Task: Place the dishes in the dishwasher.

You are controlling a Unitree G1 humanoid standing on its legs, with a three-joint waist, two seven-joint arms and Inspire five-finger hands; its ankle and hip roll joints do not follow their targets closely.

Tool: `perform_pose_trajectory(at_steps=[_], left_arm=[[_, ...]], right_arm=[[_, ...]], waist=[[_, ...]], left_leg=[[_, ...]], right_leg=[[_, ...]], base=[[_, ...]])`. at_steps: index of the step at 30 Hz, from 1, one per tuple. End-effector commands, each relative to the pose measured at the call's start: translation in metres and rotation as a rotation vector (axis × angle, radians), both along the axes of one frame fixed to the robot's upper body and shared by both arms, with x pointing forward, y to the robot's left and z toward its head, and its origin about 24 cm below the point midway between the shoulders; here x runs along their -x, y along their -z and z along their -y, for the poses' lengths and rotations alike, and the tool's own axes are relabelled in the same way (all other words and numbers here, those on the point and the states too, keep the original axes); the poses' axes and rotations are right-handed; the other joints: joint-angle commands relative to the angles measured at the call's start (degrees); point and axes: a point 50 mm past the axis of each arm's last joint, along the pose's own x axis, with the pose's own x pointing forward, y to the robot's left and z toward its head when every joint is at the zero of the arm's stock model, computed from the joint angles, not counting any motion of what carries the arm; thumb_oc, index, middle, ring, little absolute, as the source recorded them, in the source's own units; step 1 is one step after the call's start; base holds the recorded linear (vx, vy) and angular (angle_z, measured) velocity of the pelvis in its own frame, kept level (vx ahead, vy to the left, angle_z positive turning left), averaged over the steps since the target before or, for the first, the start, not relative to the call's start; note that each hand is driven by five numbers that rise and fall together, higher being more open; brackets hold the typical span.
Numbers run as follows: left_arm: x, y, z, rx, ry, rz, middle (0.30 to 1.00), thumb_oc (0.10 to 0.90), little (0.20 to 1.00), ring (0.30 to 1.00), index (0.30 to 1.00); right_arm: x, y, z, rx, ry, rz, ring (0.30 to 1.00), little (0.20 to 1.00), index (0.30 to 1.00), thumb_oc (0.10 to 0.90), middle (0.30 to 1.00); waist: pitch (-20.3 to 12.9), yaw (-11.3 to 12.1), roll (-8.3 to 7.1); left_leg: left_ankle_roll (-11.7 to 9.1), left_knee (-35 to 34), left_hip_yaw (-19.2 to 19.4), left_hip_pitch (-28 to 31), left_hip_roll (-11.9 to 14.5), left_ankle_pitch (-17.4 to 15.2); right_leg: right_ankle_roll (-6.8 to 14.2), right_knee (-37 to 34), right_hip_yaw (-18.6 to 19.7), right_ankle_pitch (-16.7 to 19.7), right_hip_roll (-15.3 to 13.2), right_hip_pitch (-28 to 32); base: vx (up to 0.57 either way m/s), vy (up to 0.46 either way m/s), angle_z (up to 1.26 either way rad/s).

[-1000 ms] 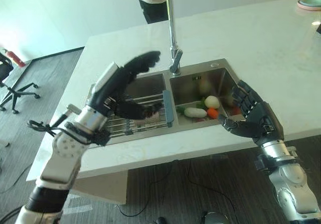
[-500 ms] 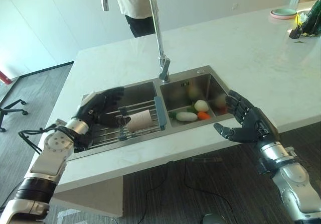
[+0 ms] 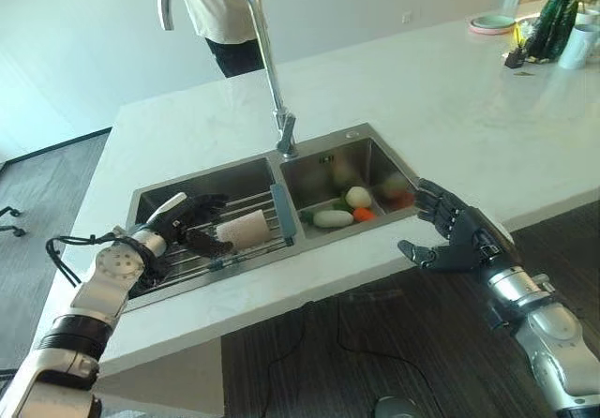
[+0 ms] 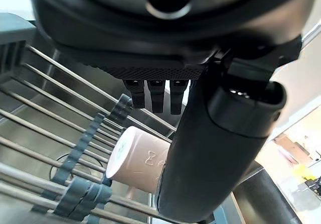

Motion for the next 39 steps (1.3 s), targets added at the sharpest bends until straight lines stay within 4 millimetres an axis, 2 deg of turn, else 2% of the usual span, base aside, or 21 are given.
perform_pose_trajectory(at_steps=[1,11,20,34,39], left_arm=[[-0.021,-0.080,0.000,-0.062,0.020,0.313,0.900,0.800,0.900,0.900,0.900],[-0.023,-0.072,-0.005,-0.069,-0.003,0.269,0.900,0.800,0.900,0.900,0.900],[-0.021,-0.047,-0.008,-0.140,-0.015,0.164,0.900,0.800,0.900,0.900,0.900],[-0.022,-0.038,-0.017,-0.227,-0.063,0.129,0.900,0.800,0.900,0.900,0.900],[-0.022,-0.029,-0.019,-0.243,-0.070,0.085,0.900,0.800,0.900,0.900,0.900]], right_arm=[[-0.009,-0.060,0.000,0.007,-0.029,0.305,0.900,0.900,0.900,0.800,0.900],[-0.007,-0.059,0.002,0.016,-0.030,0.299,0.900,0.900,0.900,0.800,0.900],[-0.007,-0.060,0.003,0.036,-0.040,0.299,0.900,0.900,0.900,0.800,0.900],[-0.004,-0.062,0.007,0.066,-0.042,0.301,0.900,0.900,0.900,0.800,0.900],[-0.004,-0.063,0.006,0.075,-0.043,0.301,0.900,0.900,0.900,0.800,0.900]], waist=[[-2.76,-0.65,-0.09],[-3.11,-1.32,-0.06],[-3.22,-1.90,-0.25],[-3.49,-2.99,-0.79],[-3.54,-3.44,-0.88]], left_leg=[[0.92,6.62,-0.29,2.54,-0.78,-12.07],[1.24,6.62,0.81,2.85,-0.66,-12.35],[1.46,6.62,1.94,3.05,-0.46,-12.39],[1.76,6.62,2.98,3.34,-0.29,-12.54],[1.89,6.62,3.53,3.66,-0.13,-12.67]], right_leg=[[6.03,-3.19,1.29,-2.41,0.78,3.85],[6.22,-3.19,1.59,-2.28,0.96,3.59],[6.27,-3.19,1.84,-2.17,1.20,3.35],[6.44,-3.19,3.24,-1.97,1.65,3.00],[6.48,-3.19,3.59,-1.98,1.84,3.02]], base=[[-0.03,0.017,-0.07],[-0.03,0.015,-0.06],[-0.01,0.015,-0.05],[0.00,0.005,-0.04],[0.00,0.000,-0.03]])
